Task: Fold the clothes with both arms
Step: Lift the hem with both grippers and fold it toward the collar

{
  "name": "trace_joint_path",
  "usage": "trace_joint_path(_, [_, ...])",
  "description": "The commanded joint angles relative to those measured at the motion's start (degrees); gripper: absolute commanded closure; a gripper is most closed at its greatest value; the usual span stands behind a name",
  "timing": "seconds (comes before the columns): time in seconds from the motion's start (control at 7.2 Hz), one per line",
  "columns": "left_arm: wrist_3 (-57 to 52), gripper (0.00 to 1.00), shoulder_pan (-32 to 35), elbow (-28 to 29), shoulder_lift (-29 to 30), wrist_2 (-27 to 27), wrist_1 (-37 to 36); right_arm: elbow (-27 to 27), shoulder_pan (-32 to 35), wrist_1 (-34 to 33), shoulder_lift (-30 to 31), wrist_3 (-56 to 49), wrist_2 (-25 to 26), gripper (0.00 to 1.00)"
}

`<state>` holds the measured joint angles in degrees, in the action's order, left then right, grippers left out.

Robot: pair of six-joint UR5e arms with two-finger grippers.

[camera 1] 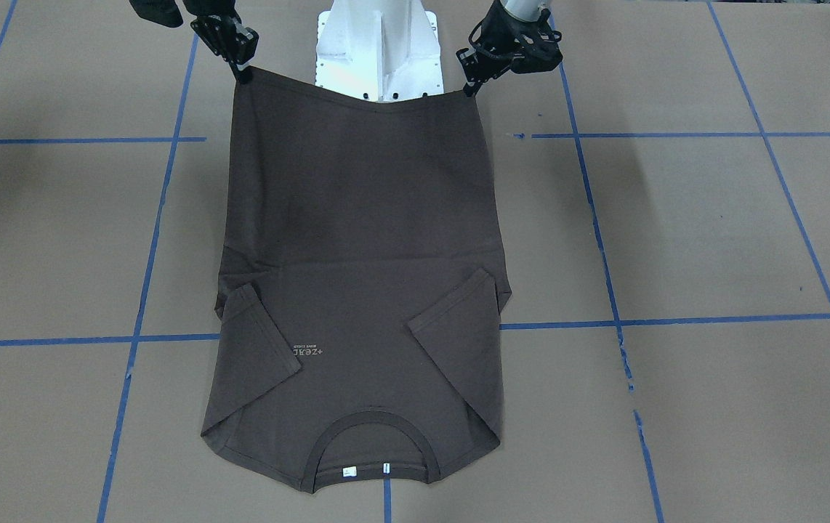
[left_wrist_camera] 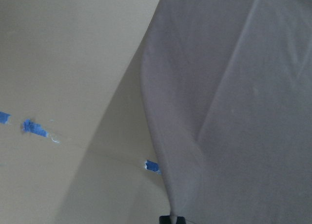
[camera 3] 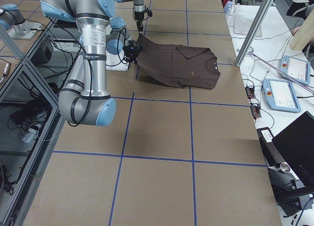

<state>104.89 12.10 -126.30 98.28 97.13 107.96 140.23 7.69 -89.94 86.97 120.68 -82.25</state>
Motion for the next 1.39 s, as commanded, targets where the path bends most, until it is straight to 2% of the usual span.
trace_joint_path(0.0, [-8.1,1.00,10.2,5.6,5.0,-0.2,0.0,-9.2,10.4,-0.1,-11.2,-10.9,-0.2,1.00])
trace_joint_path(0.14, [-11.4,1.00,15.1,11.3,9.4,-0.1,0.1,-15.5,15.6,-0.1,-17.0,-14.9,-1.0,1.00])
trace_joint_path(0.42, [-19.1,1.00,22.8,23.6,17.4,0.0,0.9,-24.8,24.4,0.6,-22.0,-20.3,-7.5,1.00])
trace_joint_path(0.56, [-21.7,1.00,26.5,29.3,21.0,0.0,2.5,-29.6,28.0,0.6,-23.9,-24.1,-7.6,1.00])
trace_joint_path(0.69, [-23.4,1.00,28.7,34.1,22.1,-0.1,7.4,-37.3,30.8,2.6,-26.0,-26.8,-7.7,1.00])
trace_joint_path(0.83, [-23.3,1.00,29.3,38.7,24.2,-0.1,10.7,-47.2,33.7,11.5,-28.7,-27.7,-7.8,1.00])
trace_joint_path(0.97, [-23.3,1.00,30.1,42.3,27.3,-0.8,11.0,-53.5,35.4,17.5,-29.0,-28.8,-9.1,1.00])
trace_joint_path(1.11, [-23.7,1.00,30.2,43.8,27.9,-4.0,11.3,-59.7,36.9,20.9,-32.0,-28.7,-9.8,1.00])
trace_joint_path(1.25, [-24.0,1.00,30.2,47.3,29.9,-4.8,13.0,-62.7,37.2,21.2,-33.7,-28.7,-9.9,1.00])
